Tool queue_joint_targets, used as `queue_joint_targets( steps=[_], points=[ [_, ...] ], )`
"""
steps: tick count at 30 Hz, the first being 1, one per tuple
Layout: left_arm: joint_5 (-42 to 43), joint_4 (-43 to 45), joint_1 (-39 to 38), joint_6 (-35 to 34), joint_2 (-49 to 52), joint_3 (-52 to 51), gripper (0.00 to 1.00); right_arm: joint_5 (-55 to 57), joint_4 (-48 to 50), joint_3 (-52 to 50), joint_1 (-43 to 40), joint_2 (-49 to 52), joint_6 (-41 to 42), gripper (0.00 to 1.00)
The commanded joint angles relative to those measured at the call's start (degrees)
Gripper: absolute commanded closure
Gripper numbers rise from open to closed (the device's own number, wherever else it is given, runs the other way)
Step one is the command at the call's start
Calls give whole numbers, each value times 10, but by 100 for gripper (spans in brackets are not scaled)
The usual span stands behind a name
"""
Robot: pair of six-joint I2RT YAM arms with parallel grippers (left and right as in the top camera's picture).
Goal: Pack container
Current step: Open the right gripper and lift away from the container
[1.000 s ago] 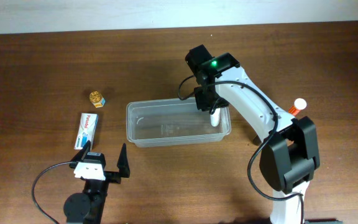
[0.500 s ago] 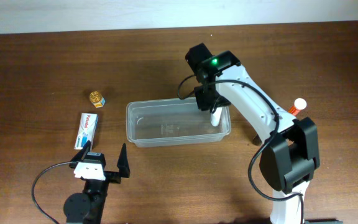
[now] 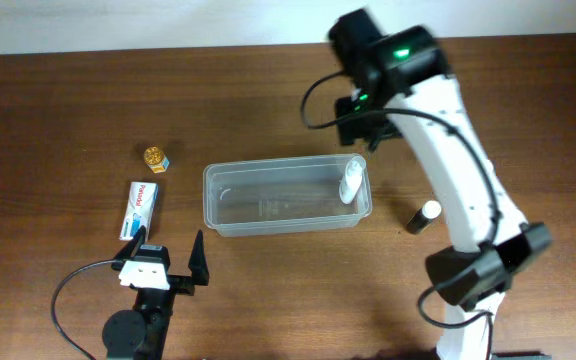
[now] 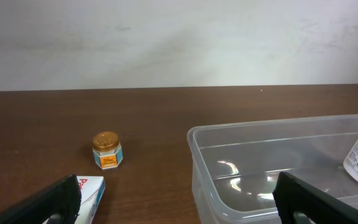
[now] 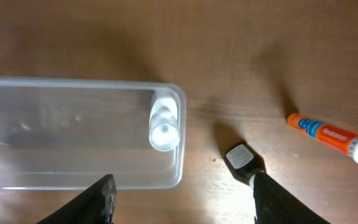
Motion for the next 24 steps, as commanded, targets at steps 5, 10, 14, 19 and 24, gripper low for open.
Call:
queue_joint_targets(
  steps=[5, 10, 14, 19, 24],
  points=[
    [-4, -3, 2, 9, -1, -2, 1, -103, -5, -27, -83, -90, -3, 38],
    [-4, -3, 2, 9, -1, -2, 1, -93, -5, -167, -137, -179, -10, 38],
    [-4, -3, 2, 9, -1, -2, 1, -73, 0, -283, -170, -231, -14, 38],
    [-4, -3, 2, 9, -1, -2, 1, -63, 49, -398, -175, -240, -36, 46],
    [-4, -3, 2, 9, -1, -2, 1, -63, 142, -502, -175, -239, -35, 46]
  ],
)
